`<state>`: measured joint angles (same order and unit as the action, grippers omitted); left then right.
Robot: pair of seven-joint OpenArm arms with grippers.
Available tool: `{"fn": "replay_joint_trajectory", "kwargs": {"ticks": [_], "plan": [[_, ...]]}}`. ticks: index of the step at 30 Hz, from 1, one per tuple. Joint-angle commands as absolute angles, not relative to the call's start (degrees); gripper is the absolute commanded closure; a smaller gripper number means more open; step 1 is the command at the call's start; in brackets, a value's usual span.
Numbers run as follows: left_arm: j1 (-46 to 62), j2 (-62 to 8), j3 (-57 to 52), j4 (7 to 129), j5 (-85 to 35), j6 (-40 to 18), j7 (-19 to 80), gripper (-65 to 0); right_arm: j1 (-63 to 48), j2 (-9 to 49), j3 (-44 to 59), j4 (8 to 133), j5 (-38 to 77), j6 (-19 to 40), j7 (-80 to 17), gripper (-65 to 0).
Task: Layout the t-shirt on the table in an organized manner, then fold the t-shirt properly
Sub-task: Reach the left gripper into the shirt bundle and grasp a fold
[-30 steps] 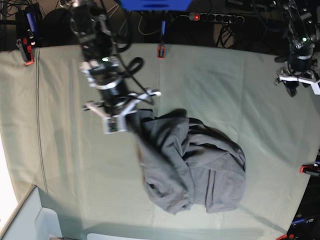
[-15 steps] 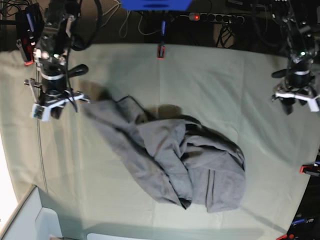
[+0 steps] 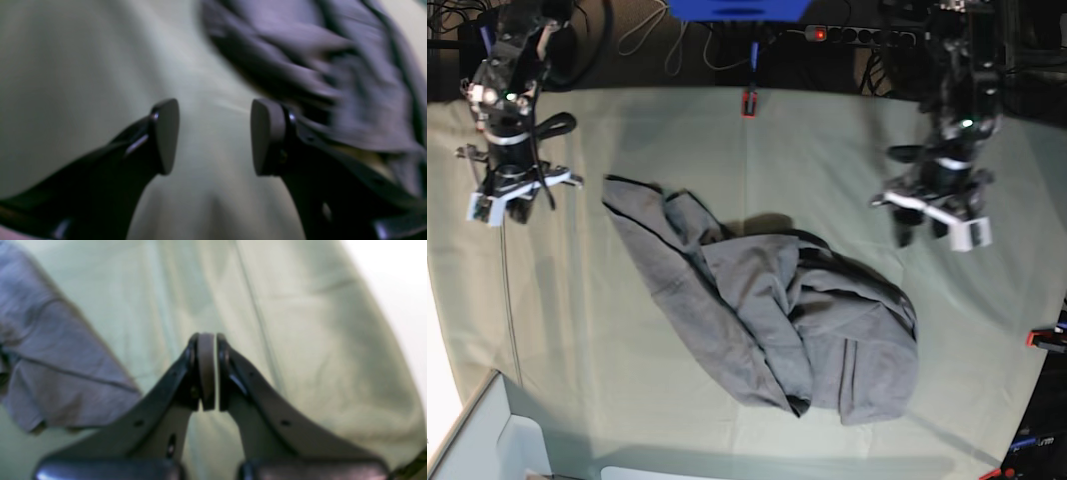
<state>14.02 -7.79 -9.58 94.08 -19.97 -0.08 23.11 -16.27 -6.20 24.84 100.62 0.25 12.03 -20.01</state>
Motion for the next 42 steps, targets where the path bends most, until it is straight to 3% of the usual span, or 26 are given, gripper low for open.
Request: {"fn": "replay_joint_trajectory", "kwargs": {"ticks": [1, 10, 13, 18, 32, 35, 38, 42], "plan": [[12.6, -8.1, -7.5, 94.8, -19.8, 0.0, 21.5, -33.7, -16.2, -6.1, 24.9, 101.6, 0.3, 13.8, -18.6, 0.0], [3.3, -3.7, 9.3, 81.5, -19.7, 0.3, 21.4, -33.7, -19.4, -5.9, 23.3, 101.8, 0.0, 13.9, -18.7, 0.0], [1.4, -2.3, 12.6, 78.1, -19.7, 0.3, 21.4, -33.7, -19.9, -5.9, 23.3, 101.8, 0.0, 13.9, -18.7, -5.3], [-0.4, -0.8, 13.6, 74.0, -19.7, 0.4, 21.3, -33.7, -21.0, -5.9, 23.3, 101.8, 0.0, 13.9, -18.7, -10.4], [-3.6, -0.7, 13.8, 67.7, -19.8, 0.3, 14.9, -32.8, -22.3, -4.8, 23.4, 101.5, 0.0, 13.9, -18.7, -10.5], [-4.2, -0.7, 13.7, 67.7, -20.2, 0.3, 14.8, -21.8, -22.3, -4.8, 23.5, 101.5, 0.0, 13.9, -18.7, -10.5], [-4.4, -0.7, 13.5, 67.5, -20.3, 0.3, 14.8, -2.0, -22.4, -4.8, 23.5, 101.5, 0.0, 13.9, -18.7, -10.4], [-4.2, -0.9, 13.4, 67.8, -20.3, 0.3, 14.9, -0.4, -22.4, -4.8, 23.5, 101.4, 0.0, 13.9, -18.7, -10.3]]}}
